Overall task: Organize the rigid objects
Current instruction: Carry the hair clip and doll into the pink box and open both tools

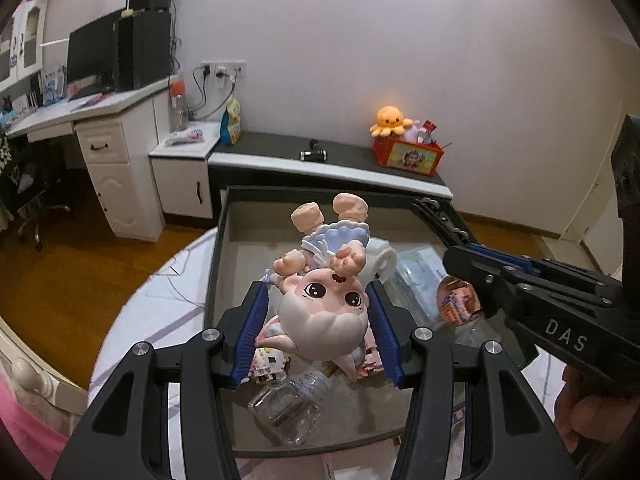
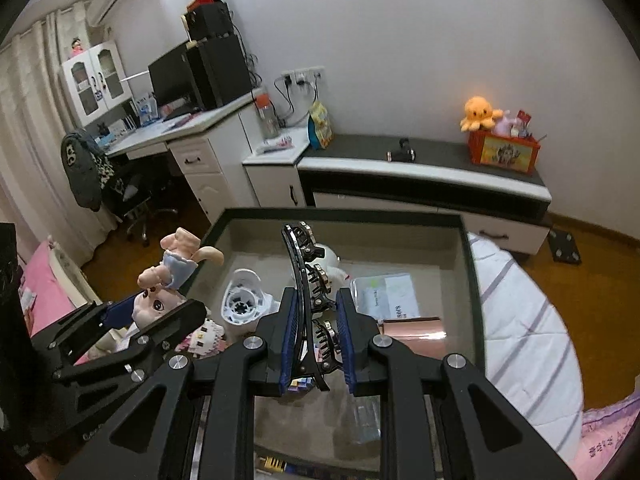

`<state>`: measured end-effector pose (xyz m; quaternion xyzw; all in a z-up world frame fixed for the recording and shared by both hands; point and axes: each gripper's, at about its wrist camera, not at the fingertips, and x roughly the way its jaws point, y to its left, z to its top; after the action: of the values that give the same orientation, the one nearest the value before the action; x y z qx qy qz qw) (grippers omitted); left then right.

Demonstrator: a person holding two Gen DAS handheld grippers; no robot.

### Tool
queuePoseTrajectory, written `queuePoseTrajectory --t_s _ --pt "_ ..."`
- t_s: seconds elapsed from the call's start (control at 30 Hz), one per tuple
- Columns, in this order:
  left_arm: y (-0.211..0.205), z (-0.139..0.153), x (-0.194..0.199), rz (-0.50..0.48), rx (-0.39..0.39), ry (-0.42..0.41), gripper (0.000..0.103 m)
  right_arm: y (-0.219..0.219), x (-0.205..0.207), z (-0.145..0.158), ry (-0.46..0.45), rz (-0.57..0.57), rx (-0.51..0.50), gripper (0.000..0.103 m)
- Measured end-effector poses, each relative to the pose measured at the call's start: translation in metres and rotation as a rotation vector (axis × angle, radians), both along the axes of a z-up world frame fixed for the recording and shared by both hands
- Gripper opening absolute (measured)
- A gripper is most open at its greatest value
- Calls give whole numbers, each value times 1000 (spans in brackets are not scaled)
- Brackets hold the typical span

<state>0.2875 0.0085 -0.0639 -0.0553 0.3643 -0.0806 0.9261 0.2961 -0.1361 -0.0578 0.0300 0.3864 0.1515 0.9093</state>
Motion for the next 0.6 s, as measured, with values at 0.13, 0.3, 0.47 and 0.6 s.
queuePoseTrajectory --t_s 0.13,0.3,0.47,0.6 --pt "-5 -10 6 -2 21 31 52 3 3 -11 31 0 -4 20" --pt "0 -5 0 38 60 -4 89 -4 1 -11 20 -24 -1 73" --pt "10 8 -24 71 69 -59 103 -20 -18 0 -31 -82 46 103" --pt "12 17 -53 70 60 -86 103 -33 -42 4 -59 -152 52 103"
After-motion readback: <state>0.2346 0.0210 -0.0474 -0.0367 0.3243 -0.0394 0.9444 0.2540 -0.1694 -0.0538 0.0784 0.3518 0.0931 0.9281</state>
